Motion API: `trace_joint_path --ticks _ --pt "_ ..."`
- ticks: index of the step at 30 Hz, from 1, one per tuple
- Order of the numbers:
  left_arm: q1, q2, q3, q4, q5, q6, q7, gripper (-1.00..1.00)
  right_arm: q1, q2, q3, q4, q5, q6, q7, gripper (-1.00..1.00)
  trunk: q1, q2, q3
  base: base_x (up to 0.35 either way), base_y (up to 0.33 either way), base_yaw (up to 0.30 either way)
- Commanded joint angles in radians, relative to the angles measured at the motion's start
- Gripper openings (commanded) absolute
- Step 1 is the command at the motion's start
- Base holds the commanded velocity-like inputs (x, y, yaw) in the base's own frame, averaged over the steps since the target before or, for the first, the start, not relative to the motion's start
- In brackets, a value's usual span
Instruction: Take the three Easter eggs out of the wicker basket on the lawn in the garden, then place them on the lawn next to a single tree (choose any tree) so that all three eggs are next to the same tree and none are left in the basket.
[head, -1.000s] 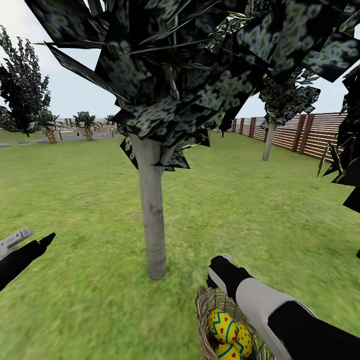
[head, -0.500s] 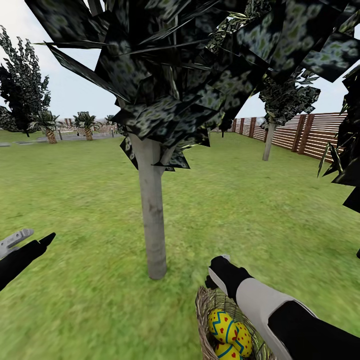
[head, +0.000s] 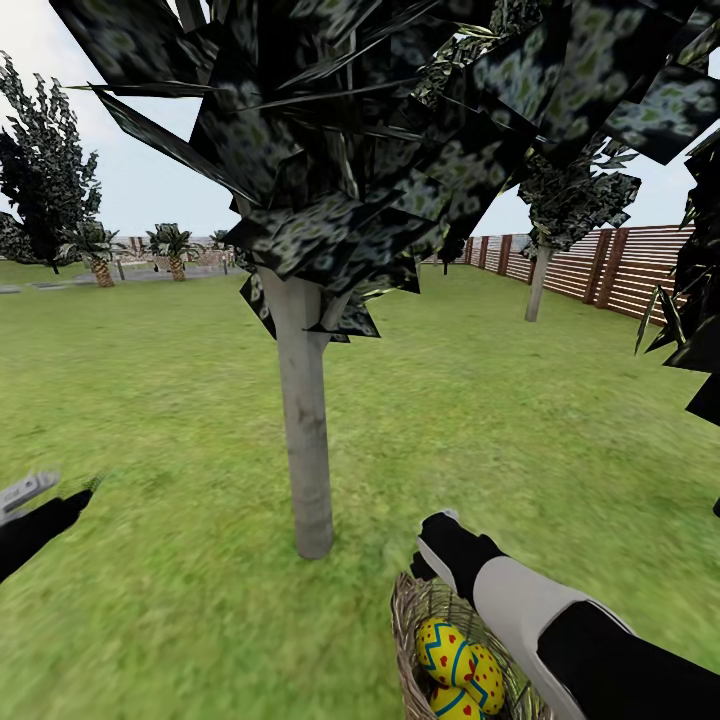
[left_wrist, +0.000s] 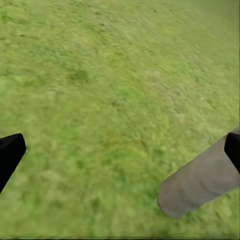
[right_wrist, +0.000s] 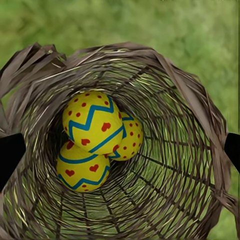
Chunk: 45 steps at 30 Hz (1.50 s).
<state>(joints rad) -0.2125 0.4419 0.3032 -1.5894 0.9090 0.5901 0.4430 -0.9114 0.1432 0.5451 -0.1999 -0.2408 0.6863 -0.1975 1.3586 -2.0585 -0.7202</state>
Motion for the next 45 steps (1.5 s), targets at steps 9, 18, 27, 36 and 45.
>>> trace_joint_path --ticks 9,18,27,36,45 --pt "-0.001 -0.001 0.002 0.0 0.01 0.043 0.084 1.0 0.0 0.001 0.017 -0.002 -0.011 0.004 -0.007 1.0 0.0 -0.001 -0.001 0.0 0.0 0.0" --pt "-0.001 -0.002 0.002 -0.001 0.011 0.045 0.094 1.0 0.001 0.004 0.066 -0.007 -0.011 0.005 -0.007 1.0 0.0 -0.001 -0.001 0.0 0.0 0.0" --pt "-0.001 -0.002 0.002 -0.002 0.011 0.046 0.09 1.0 0.001 0.003 0.074 -0.007 -0.011 0.006 -0.007 1.0 0.0 -0.001 -0.001 0.0 0.0 0.0" --pt "-0.001 -0.001 0.002 -0.003 0.011 0.046 0.091 1.0 0.002 0.003 0.075 -0.007 -0.011 0.006 -0.007 1.0 0.0 -0.001 -0.001 -0.07 0.0 0.0" --pt "-0.001 -0.002 0.002 -0.003 0.011 0.044 0.091 1.0 0.002 0.001 0.073 -0.005 -0.012 0.007 -0.007 1.0 0.0 -0.001 -0.001 -0.03 0.0 0.0"
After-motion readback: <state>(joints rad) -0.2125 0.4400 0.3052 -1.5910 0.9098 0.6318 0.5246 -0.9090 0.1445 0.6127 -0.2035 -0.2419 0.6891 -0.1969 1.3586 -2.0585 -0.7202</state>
